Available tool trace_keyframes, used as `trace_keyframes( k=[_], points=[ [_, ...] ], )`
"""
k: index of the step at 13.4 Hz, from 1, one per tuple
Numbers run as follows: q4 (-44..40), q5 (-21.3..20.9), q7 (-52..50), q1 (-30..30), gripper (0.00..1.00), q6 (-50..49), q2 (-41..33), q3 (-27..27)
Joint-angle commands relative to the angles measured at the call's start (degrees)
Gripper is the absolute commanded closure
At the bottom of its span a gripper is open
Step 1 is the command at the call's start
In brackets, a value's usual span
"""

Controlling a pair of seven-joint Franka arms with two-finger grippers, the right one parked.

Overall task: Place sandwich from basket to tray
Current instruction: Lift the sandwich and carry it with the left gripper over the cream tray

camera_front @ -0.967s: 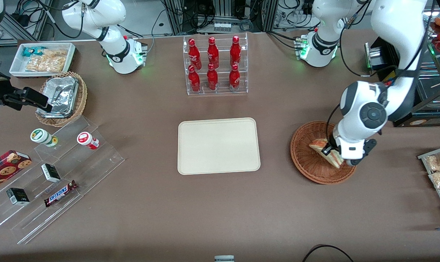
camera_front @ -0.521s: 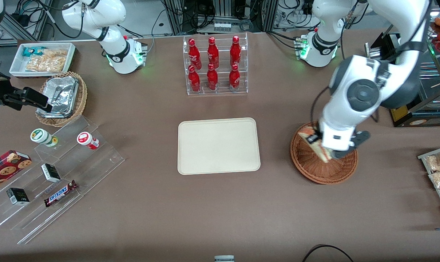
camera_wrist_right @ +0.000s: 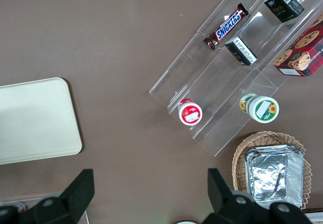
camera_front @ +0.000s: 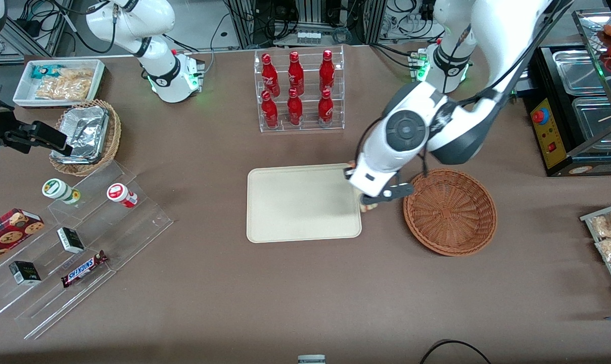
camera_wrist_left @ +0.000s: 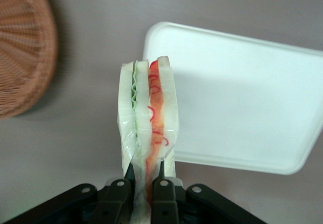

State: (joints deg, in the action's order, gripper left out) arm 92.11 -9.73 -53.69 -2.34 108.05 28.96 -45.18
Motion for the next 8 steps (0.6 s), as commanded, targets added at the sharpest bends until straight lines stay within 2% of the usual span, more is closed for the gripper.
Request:
trace_keyframes(
  k=[1,3,4,6,8],
  points=[
    [-4.7,-2.4,0.9,4.3,0.94,4.6,6.6,-0.6],
    [-4.8,-6.0,0.5,8.7,0.94,9.6,9.1,-0.3],
    [-4.8,-8.7,0.0,9.0,0.94,11.2,10.8,-0.4],
    [-6.9,-11.2,-1.2,11.1,0.94,12.7,14.0,-0.3],
    [-11.3,-12.8,-2.7,15.8,0.94,12.9,18.0,4.7]
  ],
)
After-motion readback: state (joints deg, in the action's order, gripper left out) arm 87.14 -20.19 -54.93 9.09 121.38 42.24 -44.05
